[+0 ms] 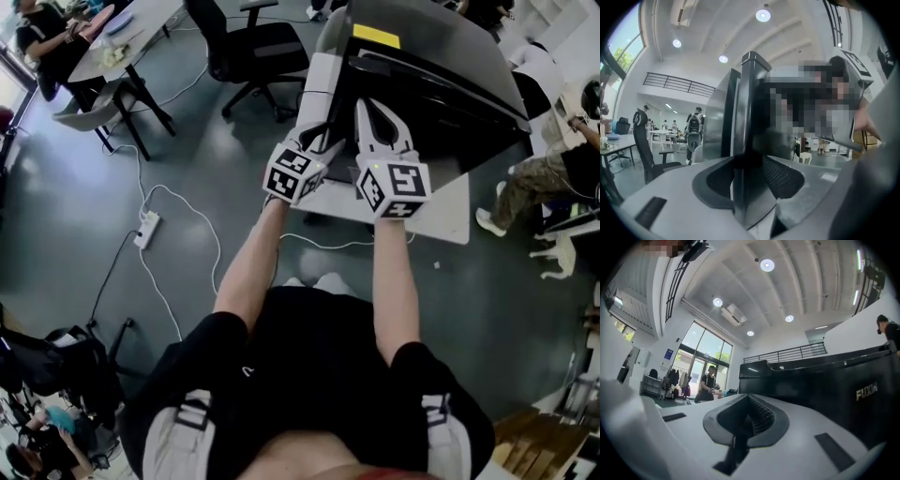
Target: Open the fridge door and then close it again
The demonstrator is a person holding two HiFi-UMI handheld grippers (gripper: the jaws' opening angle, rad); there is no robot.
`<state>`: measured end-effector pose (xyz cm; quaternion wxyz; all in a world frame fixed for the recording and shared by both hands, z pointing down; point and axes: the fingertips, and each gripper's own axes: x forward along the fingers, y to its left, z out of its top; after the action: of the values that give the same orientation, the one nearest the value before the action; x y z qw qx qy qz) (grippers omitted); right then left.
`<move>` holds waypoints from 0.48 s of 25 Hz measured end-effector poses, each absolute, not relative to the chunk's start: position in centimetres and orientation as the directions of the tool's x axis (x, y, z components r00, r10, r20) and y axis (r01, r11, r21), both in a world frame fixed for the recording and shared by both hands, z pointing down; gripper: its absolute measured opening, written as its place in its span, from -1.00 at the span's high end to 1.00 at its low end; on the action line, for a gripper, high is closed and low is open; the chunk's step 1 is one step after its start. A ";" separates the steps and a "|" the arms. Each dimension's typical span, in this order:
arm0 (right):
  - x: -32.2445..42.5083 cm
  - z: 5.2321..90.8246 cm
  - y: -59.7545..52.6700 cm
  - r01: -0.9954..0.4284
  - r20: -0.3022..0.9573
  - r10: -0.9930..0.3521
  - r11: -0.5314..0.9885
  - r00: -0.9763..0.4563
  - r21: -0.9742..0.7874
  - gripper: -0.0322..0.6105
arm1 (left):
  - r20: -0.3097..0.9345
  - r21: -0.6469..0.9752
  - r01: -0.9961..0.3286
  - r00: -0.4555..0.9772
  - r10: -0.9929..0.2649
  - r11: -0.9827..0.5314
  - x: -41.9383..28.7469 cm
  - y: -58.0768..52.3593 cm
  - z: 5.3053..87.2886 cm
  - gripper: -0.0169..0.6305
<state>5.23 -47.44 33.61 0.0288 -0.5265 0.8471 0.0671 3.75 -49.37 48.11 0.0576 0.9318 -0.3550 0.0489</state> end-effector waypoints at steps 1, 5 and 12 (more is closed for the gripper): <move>5.3 33.8 -48.1 -0.901 -0.120 -0.893 0.428 -0.434 0.073 0.92 | 0.156 0.064 -0.677 0.732 -0.663 -0.733 3.7 -49.9 48.4 0.40; 5.6 34.5 -49.9 -0.919 -0.105 -0.913 0.393 -0.395 0.042 0.92 | 0.206 0.021 -0.711 0.691 -0.693 -0.703 3.6 -51.6 48.5 0.47; 6.4 34.7 -50.1 -0.922 -0.097 -0.917 0.384 -0.388 0.060 0.92 | 0.219 0.085 -0.763 0.641 -0.735 -0.640 2.8 -51.5 48.1 0.62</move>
<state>6.41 -50.07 34.70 0.0238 -0.5527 0.8314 0.0517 2.79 -51.54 48.08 0.0851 0.9019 -0.4154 0.0821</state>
